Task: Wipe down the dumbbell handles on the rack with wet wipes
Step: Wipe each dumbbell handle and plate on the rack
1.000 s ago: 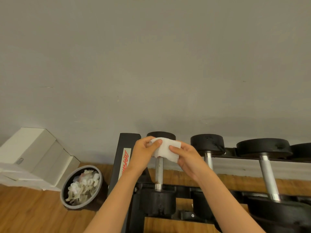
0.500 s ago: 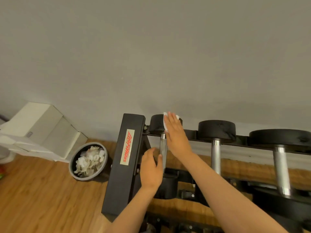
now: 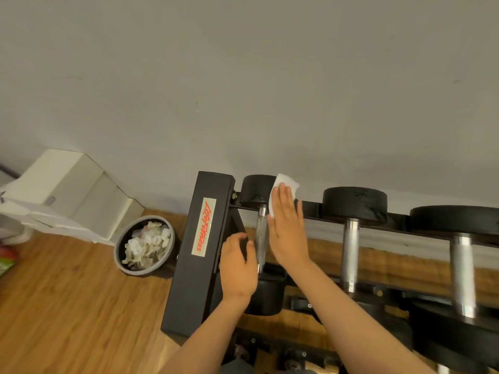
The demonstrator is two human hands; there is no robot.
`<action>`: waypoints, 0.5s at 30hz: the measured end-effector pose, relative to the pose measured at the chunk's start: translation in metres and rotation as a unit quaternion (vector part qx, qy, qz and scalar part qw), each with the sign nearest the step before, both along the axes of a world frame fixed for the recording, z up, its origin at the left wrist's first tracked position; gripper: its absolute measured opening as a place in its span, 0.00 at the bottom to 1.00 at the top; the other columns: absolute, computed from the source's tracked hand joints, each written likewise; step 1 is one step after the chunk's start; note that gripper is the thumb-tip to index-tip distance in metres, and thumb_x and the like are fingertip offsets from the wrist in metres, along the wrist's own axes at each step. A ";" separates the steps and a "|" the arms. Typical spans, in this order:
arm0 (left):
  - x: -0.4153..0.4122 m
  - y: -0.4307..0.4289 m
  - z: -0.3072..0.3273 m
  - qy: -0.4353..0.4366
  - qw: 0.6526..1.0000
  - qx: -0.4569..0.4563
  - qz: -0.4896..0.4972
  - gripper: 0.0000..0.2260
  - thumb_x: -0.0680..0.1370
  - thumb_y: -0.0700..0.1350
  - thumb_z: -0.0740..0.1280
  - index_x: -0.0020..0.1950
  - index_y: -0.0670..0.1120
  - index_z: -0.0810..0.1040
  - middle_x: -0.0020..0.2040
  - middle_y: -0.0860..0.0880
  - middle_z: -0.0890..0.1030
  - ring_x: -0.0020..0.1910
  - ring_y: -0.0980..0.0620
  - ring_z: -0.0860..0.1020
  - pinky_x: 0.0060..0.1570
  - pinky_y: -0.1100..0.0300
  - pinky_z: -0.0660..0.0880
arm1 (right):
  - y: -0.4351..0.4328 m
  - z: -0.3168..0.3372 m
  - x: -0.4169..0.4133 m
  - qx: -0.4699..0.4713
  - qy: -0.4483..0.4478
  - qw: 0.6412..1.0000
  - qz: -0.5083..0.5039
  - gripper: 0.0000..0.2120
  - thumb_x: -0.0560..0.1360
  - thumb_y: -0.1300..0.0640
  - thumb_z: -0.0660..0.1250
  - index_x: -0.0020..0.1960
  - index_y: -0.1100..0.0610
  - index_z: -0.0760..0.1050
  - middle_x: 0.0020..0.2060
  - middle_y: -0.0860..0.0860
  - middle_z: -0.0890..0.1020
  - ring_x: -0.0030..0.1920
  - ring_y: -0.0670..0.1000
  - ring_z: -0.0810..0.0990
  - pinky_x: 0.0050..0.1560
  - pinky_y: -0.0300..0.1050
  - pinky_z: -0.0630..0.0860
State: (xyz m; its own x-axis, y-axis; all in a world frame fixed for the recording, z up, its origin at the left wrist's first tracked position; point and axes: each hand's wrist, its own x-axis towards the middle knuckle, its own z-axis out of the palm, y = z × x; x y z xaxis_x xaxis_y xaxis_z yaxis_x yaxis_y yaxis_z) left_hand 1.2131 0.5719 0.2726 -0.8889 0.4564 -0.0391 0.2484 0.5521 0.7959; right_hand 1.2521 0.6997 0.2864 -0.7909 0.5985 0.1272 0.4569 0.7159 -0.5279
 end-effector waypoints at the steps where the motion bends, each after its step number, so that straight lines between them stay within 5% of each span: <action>1: 0.000 0.001 -0.001 -0.002 1.000 -0.003 -0.001 0.11 0.82 0.47 0.62 0.63 0.48 0.74 0.56 0.55 0.75 0.53 0.64 0.70 0.49 0.80 0.64 | 0.005 -0.001 -0.002 -0.013 0.008 1.000 0.004 0.26 0.82 0.50 0.41 0.77 0.51 0.37 0.77 0.45 0.39 0.77 0.44 0.35 0.77 0.48 0.36; 6: -0.002 0.001 -0.001 -0.018 1.000 -0.005 0.004 0.10 0.82 0.48 0.62 0.63 0.49 0.74 0.55 0.57 0.75 0.51 0.67 0.72 0.46 0.78 0.65 | 0.023 0.010 -0.018 -0.075 0.034 0.997 0.004 0.28 0.84 0.52 0.48 0.76 0.50 0.33 0.75 0.45 0.35 0.76 0.44 0.33 0.78 0.49 0.37; 15: -0.002 0.001 0.001 -0.024 1.000 -0.007 -0.003 0.06 0.81 0.47 0.63 0.58 0.53 0.73 0.52 0.58 0.75 0.51 0.68 0.72 0.46 0.80 0.66 | 0.024 0.000 -0.007 -0.054 0.018 0.998 0.013 0.51 0.75 0.55 0.70 0.77 0.53 0.31 0.76 0.47 0.33 0.76 0.47 0.32 0.74 0.43 0.32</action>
State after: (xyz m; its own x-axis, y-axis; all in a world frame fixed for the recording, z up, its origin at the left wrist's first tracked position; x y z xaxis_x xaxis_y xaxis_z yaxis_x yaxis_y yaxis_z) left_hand 1.2106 0.5729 0.2732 -0.8827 0.4616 -0.0879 0.2145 0.5625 0.7985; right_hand 1.2446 0.7233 0.2867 -0.8023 0.5897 0.0926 0.4180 0.6658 -0.6180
